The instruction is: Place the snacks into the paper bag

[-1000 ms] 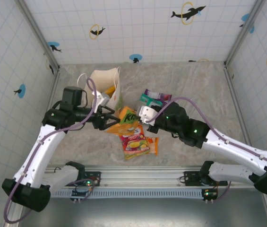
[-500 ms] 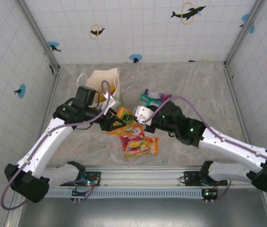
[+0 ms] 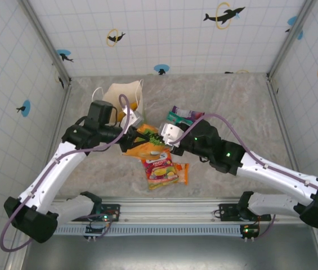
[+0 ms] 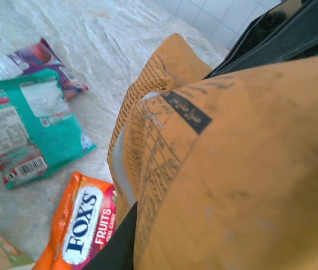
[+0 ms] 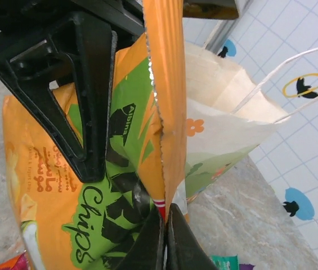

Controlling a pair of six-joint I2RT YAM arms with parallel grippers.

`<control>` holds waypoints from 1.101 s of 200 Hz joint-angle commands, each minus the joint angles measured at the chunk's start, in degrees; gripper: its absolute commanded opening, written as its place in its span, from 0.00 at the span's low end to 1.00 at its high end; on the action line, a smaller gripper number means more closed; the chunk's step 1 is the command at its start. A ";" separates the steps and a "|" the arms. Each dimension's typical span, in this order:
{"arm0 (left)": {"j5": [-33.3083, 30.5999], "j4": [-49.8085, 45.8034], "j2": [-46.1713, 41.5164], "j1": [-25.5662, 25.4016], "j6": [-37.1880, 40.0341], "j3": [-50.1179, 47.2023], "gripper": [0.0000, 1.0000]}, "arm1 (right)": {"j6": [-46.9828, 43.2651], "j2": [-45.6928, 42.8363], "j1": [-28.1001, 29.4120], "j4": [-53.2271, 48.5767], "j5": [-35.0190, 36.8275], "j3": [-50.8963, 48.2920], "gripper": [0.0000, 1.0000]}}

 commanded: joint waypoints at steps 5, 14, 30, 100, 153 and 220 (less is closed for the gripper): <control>-2.54 6.11 -3.20 -0.50 -2.86 -0.29 0.13 | 1.10 -3.56 0.36 5.33 5.16 -1.77 0.39; -4.58 7.53 -4.05 -0.55 -4.45 -0.29 0.12 | 2.17 -4.95 0.35 7.89 7.43 -3.31 0.45; -7.38 10.14 -5.72 -0.55 -6.95 -0.20 0.11 | 3.30 -8.30 -0.16 12.38 8.98 -6.97 0.51; -24.78 27.01 -12.99 -0.55 -17.22 0.33 0.13 | 12.10 -16.25 -5.78 17.72 5.87 -15.27 0.53; -31.89 38.69 -14.91 -0.55 -19.55 0.50 0.09 | 12.96 -16.44 -6.39 17.82 6.03 -16.64 0.52; -47.97 41.71 -11.56 -0.55 -18.23 0.84 0.09 | 13.76 -15.96 -7.03 18.73 5.85 -18.01 0.51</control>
